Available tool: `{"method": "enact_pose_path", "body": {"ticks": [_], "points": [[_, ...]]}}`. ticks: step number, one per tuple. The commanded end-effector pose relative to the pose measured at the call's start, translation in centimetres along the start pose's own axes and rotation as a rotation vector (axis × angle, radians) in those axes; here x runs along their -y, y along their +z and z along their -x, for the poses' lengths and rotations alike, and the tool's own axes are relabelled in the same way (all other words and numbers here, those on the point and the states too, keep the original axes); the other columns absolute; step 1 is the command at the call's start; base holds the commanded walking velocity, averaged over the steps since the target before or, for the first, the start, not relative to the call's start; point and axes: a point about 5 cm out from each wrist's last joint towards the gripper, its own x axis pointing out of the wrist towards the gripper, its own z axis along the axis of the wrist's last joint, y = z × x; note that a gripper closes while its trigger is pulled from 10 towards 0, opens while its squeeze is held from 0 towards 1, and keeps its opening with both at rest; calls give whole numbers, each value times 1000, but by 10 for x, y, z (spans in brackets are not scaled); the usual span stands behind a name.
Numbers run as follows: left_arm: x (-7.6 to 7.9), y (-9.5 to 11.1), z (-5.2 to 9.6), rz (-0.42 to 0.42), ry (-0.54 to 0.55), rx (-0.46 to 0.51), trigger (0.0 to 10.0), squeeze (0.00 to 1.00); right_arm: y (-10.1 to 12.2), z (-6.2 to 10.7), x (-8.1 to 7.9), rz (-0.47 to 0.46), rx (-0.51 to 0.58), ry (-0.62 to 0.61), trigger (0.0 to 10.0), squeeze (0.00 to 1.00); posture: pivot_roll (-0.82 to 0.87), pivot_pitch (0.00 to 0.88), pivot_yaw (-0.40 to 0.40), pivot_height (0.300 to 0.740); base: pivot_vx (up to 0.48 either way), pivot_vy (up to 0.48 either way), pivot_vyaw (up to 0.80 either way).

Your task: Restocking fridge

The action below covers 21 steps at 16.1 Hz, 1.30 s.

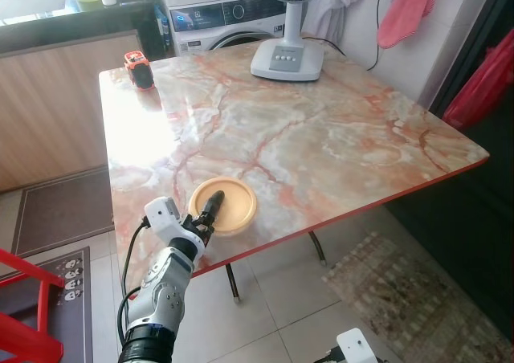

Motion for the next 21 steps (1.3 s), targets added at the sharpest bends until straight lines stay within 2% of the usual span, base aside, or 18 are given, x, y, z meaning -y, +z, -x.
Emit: {"method": "enact_pose_path", "body": {"ticks": [1,3,5,14,20,21], "points": [[-5,-1,1,-20,30,-13,0,0,0,0,-1,11,-4,0,10000,0,-24,27,17,740,0,0,0],[-7,2,2,-12,51,24,0,55,0,0,-1,0,0,2,10000,0,-24,27,17,740,0,0,0],[-5,6,2,16,34,56,0,39,0,0,-1,5,3,5,10000,0,-24,27,17,740,0,0,0],[0,8,0,19,6,63,0,20,1,0,0,7,1,2,10000,0,-23,27,13,740,0,0,0],[15,37,0,70,-36,207,0,0,1,0,0,3,5,-1,10000,0,-24,23,11,740,0,0,0],[20,42,2,78,-60,226,3804,0,1,0,0,-1,6,0,10000,0,-24,23,11,740,0,0,0]]}}
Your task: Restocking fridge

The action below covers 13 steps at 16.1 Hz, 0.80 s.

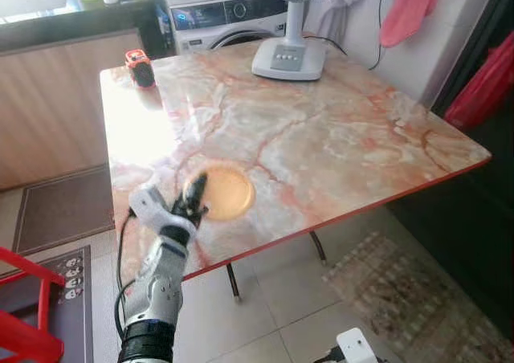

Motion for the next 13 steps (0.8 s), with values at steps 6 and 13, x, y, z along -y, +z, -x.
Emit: {"method": "enact_pose_path", "body": {"ticks": [6,13], "points": [[17,30,25,-19,-38,67,10000,0,0,0,0,-21,12,3,10000,0,-24,24,16,740,0,0,0],[11,47,44,-236,-13,14,10000,0,-1,0,0,-79,11,-13,10000,0,-18,20,36,740,0,0,0]]}}
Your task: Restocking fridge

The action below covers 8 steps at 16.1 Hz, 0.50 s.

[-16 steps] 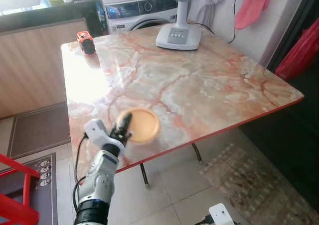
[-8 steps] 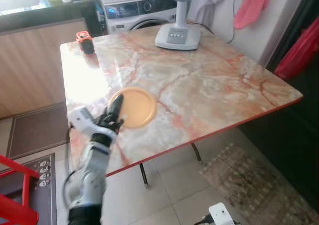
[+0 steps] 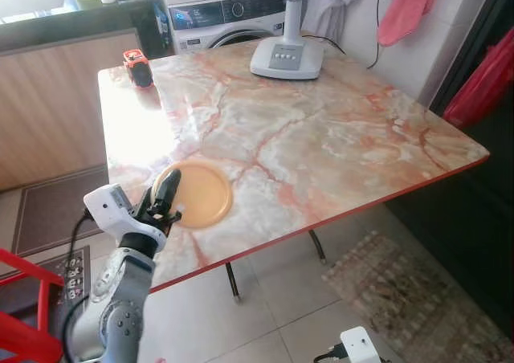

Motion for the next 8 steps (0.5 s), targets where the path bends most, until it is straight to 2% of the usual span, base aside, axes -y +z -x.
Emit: {"method": "enact_pose_path", "body": {"ticks": [1,3,7,8], "points": [[8,4,0,-73,-44,-9,10000,0,-1,0,-3,-23,3,1,10000,0,-24,16,43,740,0,0,0],[14,2,-3,-120,-64,-24,10000,0,-1,0,-3,-31,4,-3,10000,0,-24,14,43,740,0,0,0],[17,2,-6,-131,-64,-5,10000,0,-3,0,-2,-50,-5,-9,10000,0,-22,0,38,740,0,0,0],[14,4,-5,-147,-46,5,10000,0,-3,0,-2,-44,-11,-6,10000,0,-15,0,39,740,0,0,-700]]}}
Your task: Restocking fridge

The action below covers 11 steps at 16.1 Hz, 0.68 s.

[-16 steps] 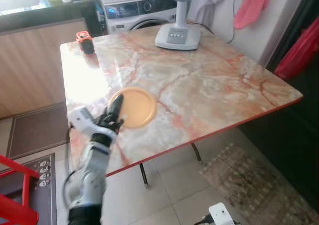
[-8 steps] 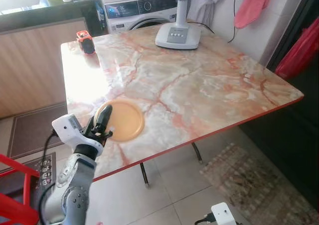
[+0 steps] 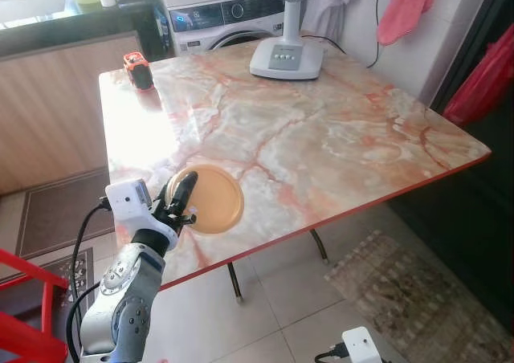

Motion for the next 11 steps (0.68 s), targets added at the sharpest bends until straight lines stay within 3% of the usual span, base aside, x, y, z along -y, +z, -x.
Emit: {"method": "enact_pose_path", "body": {"ticks": [1,3,11], "points": [[-2,13,0,-46,15,51,10000,0,-3,0,-3,-6,-17,7,10000,0,-13,0,42,740,0,0,-800],[-5,14,0,-57,28,55,10000,0,-3,0,-4,-7,-17,12,10000,0,-19,0,51,740,0,0,-791],[7,10,-6,-34,-4,52,10000,0,-4,0,-5,2,-24,19,10000,0,-22,0,58,740,0,0,-781]]}}
